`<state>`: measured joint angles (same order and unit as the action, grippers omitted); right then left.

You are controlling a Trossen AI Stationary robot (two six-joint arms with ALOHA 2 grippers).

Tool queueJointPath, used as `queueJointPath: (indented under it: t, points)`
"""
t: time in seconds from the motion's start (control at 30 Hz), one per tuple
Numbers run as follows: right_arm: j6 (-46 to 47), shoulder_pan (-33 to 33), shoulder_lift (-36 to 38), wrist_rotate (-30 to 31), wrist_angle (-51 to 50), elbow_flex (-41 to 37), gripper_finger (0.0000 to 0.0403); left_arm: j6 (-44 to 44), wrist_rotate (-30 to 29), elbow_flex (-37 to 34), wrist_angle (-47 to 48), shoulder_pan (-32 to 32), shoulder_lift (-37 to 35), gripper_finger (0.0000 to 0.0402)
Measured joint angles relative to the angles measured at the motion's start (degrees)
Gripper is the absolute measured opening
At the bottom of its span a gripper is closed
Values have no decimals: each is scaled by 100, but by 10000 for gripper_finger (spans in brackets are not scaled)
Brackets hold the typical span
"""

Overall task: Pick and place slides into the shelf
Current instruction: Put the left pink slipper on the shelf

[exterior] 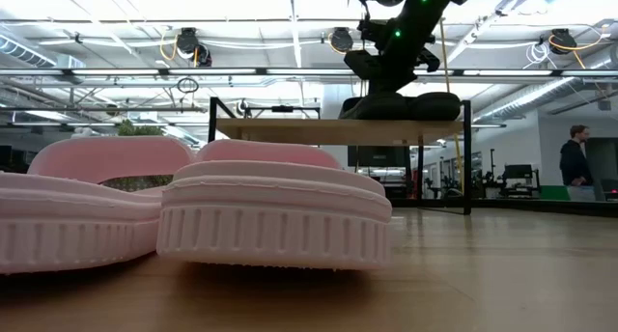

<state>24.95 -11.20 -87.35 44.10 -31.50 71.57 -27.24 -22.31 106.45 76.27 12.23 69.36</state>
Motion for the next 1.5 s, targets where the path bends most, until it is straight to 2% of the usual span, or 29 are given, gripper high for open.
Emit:
queueJointPath:
  t: [0.2,0.5,0.67,0.8,1.0,1.2,1.33,1.5]
  points:
    - [7,0,19,-372,30,0,92,0,0,1,0,0,0,26]
    - [138,-22,427,-386,-29,-2,148,0,-2,0,0,-1,0,26]
    - [117,53,652,-425,-59,-2,161,0,6,0,3,-4,33,26]
    - [140,210,872,-967,10,-4,160,0,28,0,9,-4,81,26]
    - [-15,681,1399,-1841,594,-3,159,24,212,-2,30,-4,167,26]
    - [-656,1385,2003,-2439,1573,3,159,331,817,-58,56,-107,189,26]
    - [-980,1897,2317,-2490,1962,4,159,380,1202,-301,111,-418,192,26]
    - [-1146,2315,2510,-2489,1958,2,159,187,1645,-872,135,-1083,186,26]
